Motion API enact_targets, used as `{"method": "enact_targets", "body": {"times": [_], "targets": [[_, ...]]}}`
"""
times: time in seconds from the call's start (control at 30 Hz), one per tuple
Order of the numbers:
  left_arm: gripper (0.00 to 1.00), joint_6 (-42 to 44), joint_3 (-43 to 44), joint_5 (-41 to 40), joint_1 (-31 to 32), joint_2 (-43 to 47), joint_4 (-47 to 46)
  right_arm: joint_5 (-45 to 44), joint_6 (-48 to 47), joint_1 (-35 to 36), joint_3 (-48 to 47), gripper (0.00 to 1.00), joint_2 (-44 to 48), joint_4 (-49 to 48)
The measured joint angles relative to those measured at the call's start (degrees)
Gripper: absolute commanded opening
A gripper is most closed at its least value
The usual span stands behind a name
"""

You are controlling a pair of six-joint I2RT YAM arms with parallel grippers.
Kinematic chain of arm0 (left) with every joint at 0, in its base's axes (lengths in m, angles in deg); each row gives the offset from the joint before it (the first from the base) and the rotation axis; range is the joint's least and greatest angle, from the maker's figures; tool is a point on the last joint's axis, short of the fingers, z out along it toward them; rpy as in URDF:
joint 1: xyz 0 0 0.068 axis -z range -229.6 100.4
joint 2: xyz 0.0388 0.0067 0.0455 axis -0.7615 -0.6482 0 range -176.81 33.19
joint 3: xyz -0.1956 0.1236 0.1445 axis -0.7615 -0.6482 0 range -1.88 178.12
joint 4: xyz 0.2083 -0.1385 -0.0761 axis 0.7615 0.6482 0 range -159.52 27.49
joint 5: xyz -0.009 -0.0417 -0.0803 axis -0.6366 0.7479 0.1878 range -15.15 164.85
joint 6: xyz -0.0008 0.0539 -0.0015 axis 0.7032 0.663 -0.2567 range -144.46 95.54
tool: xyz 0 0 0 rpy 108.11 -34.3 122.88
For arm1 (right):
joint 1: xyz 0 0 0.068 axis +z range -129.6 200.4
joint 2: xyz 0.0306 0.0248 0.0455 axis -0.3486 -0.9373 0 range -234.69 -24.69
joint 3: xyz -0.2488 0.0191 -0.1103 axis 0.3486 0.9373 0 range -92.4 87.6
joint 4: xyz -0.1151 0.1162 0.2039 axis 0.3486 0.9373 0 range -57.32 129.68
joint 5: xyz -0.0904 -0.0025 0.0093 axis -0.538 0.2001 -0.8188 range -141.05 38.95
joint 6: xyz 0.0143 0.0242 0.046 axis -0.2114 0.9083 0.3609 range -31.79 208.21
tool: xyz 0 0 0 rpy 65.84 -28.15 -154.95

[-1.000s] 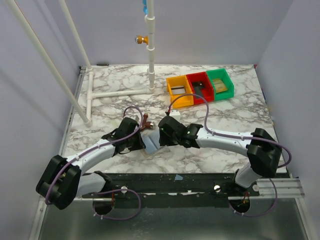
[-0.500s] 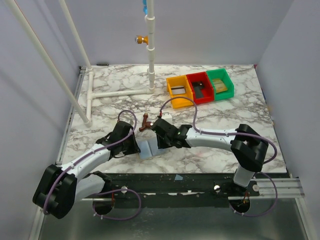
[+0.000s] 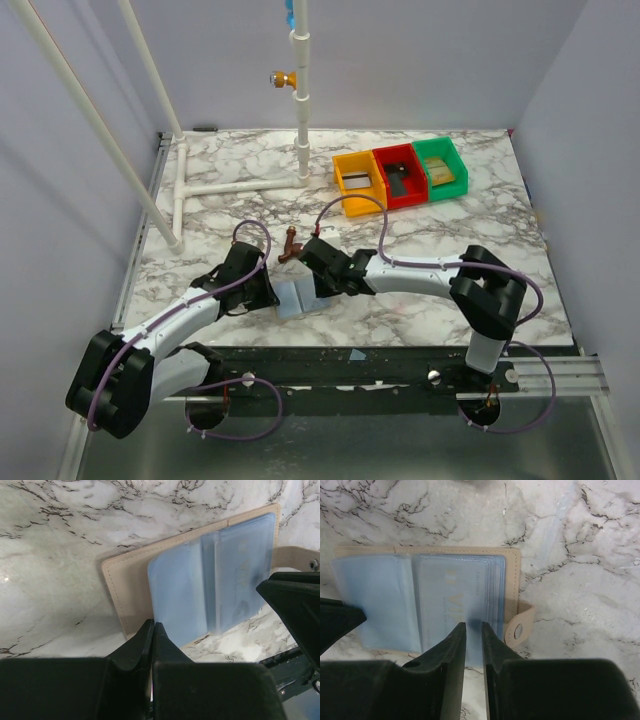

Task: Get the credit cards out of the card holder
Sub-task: Remove the credit card from the card holder.

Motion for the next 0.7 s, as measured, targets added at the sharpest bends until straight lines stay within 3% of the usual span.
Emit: {"method": "enact_targets", "body": {"times": [0.7], "targets": [[0.0, -0.3, -0.2, 0.0, 0.0, 0.2, -0.1, -0.3, 0.1, 2.0, -2.9, 0.22, -3.7, -0.5]]}}
